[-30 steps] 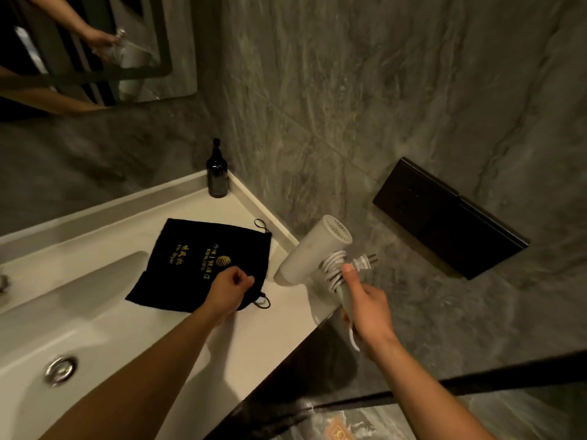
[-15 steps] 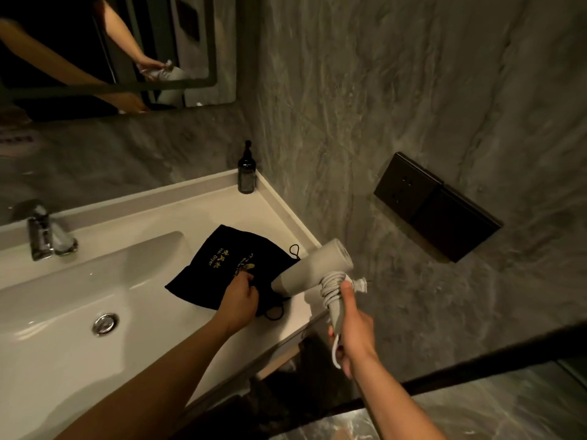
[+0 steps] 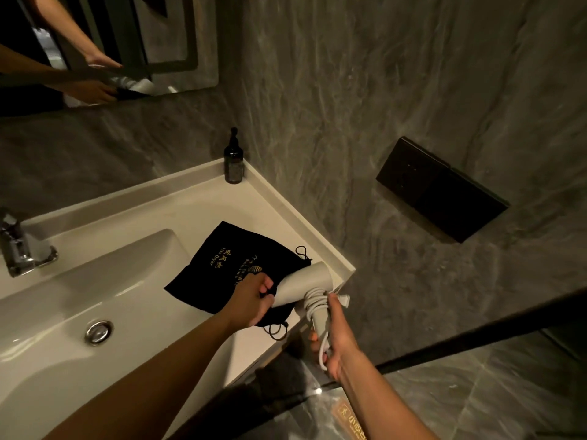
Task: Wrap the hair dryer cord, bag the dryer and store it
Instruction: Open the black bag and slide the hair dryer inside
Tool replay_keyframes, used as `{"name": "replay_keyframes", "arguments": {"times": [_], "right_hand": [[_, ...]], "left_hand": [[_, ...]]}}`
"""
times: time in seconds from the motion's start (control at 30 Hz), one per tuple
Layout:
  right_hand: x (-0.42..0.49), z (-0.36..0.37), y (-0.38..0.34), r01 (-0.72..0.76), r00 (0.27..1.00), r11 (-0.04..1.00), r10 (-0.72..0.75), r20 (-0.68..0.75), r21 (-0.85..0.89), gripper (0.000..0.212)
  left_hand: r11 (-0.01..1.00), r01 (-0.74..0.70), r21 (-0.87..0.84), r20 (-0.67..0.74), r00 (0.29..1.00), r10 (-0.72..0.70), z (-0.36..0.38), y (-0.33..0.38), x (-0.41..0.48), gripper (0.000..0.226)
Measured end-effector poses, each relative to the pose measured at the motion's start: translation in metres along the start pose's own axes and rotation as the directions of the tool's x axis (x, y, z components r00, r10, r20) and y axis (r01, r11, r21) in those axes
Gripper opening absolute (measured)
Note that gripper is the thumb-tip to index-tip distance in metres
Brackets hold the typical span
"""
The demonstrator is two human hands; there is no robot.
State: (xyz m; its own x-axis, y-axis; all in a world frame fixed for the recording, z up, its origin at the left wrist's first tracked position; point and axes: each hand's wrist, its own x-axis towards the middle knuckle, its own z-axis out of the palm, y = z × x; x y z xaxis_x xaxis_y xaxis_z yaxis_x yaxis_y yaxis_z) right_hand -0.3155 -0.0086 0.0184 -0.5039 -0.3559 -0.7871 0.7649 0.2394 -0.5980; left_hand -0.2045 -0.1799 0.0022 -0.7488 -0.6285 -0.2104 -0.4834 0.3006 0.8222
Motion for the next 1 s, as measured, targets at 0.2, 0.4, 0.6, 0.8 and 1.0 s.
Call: {"name": "replay_keyframes", "arguments": {"times": [0.2,0.4,0.6,0.8,1.0], "right_hand": [[0.003,0.006,0.011,-0.044,0.999,0.991,0.043,-0.009,-0.125,0.073],[0.007,0.014,0.019,-0.055,0.998,0.988,0.051,-0.029,-0.147,0.076],[0.005,0.009,0.018,-0.104,0.994,0.979,0.108,0.012,-0.176,0.073],[0.004,0.021,0.009,-0.202,0.976,0.956,0.216,0.042,-0.211,0.075],[0.014,0.039,-0.004,-0.262,0.957,0.931,0.285,0.060,-0.255,0.076]], "left_hand": [[0.997,0.072,-0.018,0.076,0.995,-0.070,-0.008,-0.006,0.038,0.049],[0.991,0.006,0.135,0.075,0.997,-0.017,0.003,-0.009,0.068,0.039],[0.993,-0.071,-0.098,0.000,0.997,0.072,0.007,-0.009,0.064,0.022],[0.974,-0.125,-0.191,0.034,0.990,0.133,0.003,0.003,0.062,0.018],[0.969,-0.164,-0.186,0.154,0.969,0.193,-0.001,0.002,0.058,0.012]]}}
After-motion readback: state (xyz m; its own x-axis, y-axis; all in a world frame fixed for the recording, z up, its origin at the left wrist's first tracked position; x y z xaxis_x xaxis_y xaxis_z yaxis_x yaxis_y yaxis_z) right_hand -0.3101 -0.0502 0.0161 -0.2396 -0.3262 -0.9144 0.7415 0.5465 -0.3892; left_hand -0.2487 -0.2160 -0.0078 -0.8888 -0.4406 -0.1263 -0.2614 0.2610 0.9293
